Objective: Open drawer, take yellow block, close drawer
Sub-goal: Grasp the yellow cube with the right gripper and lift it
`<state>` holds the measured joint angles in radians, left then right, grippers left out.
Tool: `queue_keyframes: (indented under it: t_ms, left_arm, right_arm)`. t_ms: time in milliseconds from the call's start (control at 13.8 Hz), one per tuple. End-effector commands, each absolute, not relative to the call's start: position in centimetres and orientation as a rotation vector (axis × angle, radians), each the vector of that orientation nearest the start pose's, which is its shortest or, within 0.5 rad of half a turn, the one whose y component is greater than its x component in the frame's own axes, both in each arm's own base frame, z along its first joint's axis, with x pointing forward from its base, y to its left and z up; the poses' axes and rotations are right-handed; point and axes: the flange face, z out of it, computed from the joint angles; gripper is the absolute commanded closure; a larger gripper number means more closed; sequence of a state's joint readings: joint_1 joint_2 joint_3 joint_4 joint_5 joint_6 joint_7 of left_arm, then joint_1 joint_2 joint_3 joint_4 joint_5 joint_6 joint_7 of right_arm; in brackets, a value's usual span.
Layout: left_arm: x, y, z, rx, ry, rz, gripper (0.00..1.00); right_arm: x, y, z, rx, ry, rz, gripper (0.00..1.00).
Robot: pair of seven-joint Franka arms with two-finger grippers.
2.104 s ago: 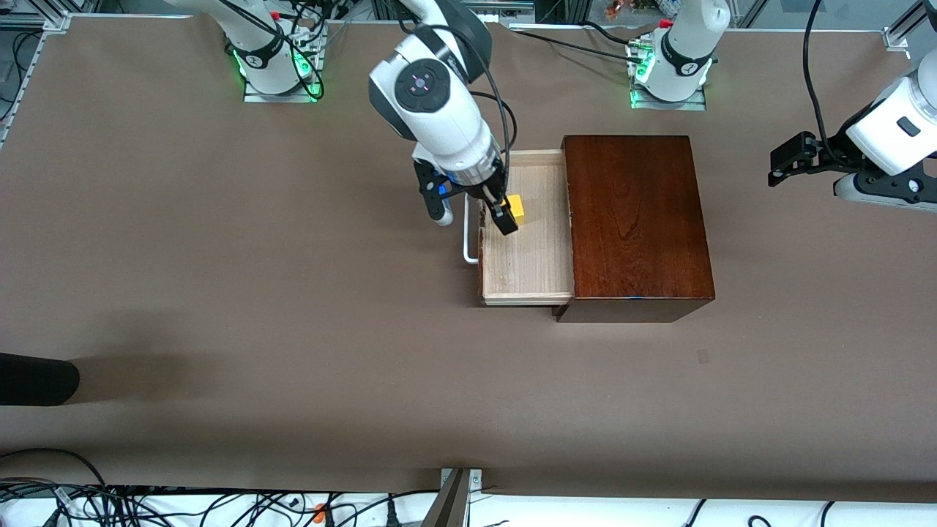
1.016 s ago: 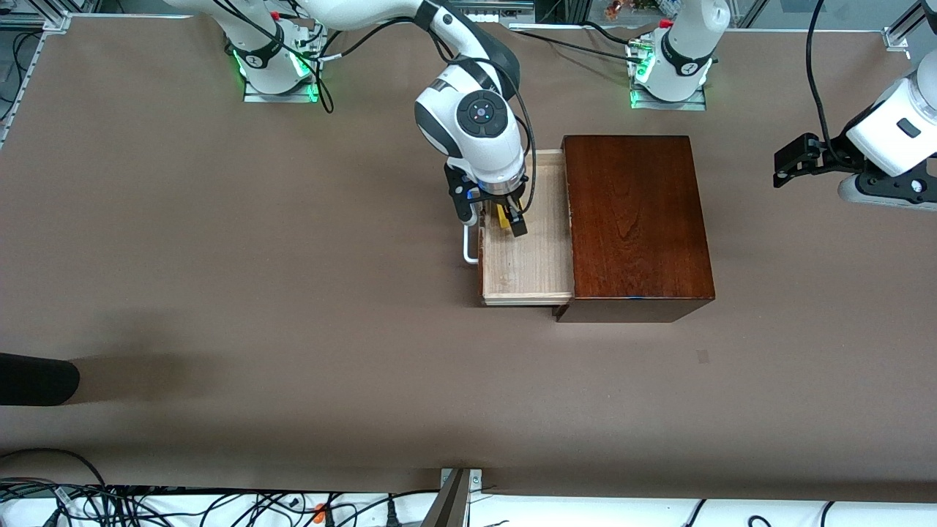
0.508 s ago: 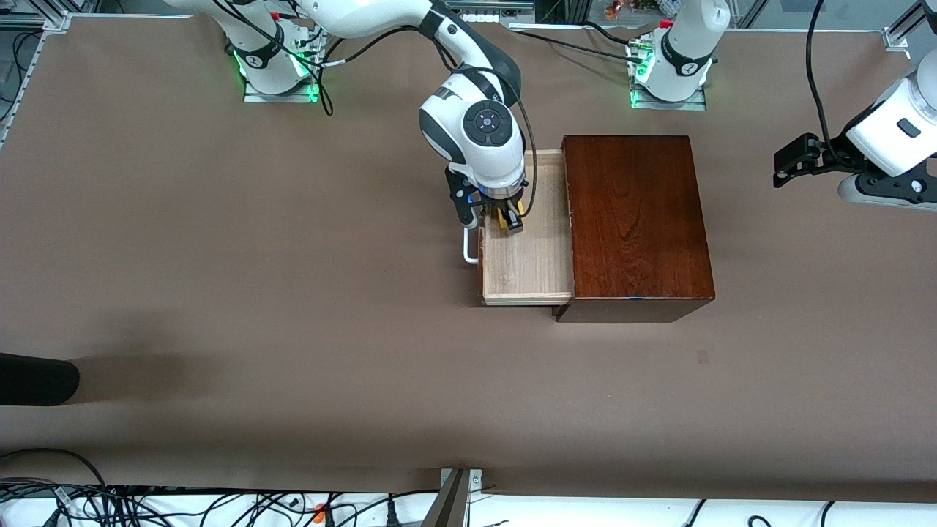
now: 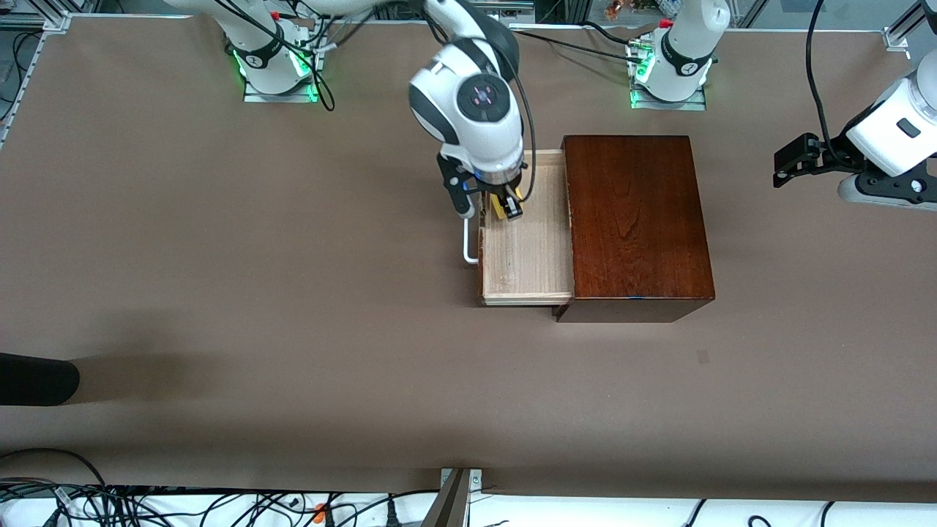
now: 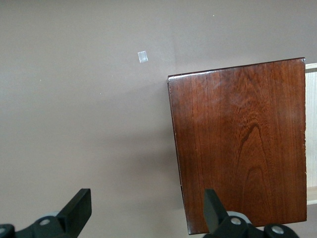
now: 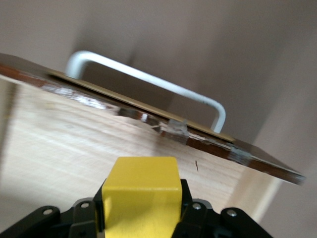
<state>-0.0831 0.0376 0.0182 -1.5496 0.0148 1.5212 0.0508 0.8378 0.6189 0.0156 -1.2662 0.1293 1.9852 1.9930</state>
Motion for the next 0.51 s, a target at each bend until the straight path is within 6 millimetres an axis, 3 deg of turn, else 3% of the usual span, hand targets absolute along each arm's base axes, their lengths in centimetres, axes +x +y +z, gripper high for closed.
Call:
queue_keyframes:
  t_ms: [0, 290, 435]
  left_arm:
    - [55.5, -3.6, 61.9, -3.098, 0.179, 0.08, 0.0]
    - [55.5, -3.7, 61.9, -3.099, 0.189, 0.08, 0.0]
    - [55.7, -4.6, 62.0, -3.102, 0.203, 0.073, 0.0]
  right_arm:
    - [48.9, 52.3, 47.2, -2.576, 1.526, 0.189, 0.81]
    - [52.7, 45.5, 48.0, -2.801, 1.251, 0.217, 0.81]
    - [55.3, 40.4, 48.5, -2.902, 1.084, 0.234, 0.81]
